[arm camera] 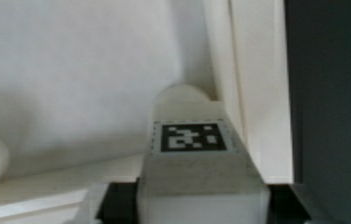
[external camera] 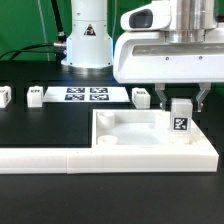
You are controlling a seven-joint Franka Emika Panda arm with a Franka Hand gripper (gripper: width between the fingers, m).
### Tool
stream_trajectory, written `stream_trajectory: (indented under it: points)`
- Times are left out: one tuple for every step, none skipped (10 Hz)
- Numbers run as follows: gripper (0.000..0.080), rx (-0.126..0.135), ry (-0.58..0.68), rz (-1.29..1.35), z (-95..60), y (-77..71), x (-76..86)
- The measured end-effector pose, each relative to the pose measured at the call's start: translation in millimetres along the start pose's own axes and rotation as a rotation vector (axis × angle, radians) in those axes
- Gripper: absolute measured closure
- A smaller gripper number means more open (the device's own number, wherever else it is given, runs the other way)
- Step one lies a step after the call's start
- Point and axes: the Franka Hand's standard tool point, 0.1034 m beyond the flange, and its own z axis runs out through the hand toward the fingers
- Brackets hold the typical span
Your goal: Assemble square table
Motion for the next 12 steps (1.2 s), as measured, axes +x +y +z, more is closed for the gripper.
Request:
stream_trajectory:
  points:
    - [0.0511,0.0,0.001,0.073,-0.1,-0.4,-0.1]
    - [0.0511,-0.002,0.002,0.152,-0.2,-0.6,-0.1]
    - [0.0511,-0.008,0.004,0.22,-0.4,2.1,0.7]
    - [0.0511,-0.018,0.008,0.278,-0.2,6.2,1.2]
    - [0.0508,-0.026,0.012,0.328,-0.4,8.8,1.7]
    - [0.0504,-0.036,0.015,0.398,-0.7,13.5,2.5]
    - [0.0504,-0.039,0.016,0.408,-0.8,16.2,2.9]
    - [0.0495,-0.038,0.015,0.401,-0.6,16.0,2.8]
    - [0.0495,-0.037,0.015,0.402,-0.9,15.2,2.6]
    - [0.0291,-0.033,0.015,0.399,-3.7,12.7,2.2]
    - [0.0291,-0.025,0.019,0.356,-11.7,10.3,1.8]
    - [0.0181,-0.015,0.02,0.276,-21.7,12.9,2.6]
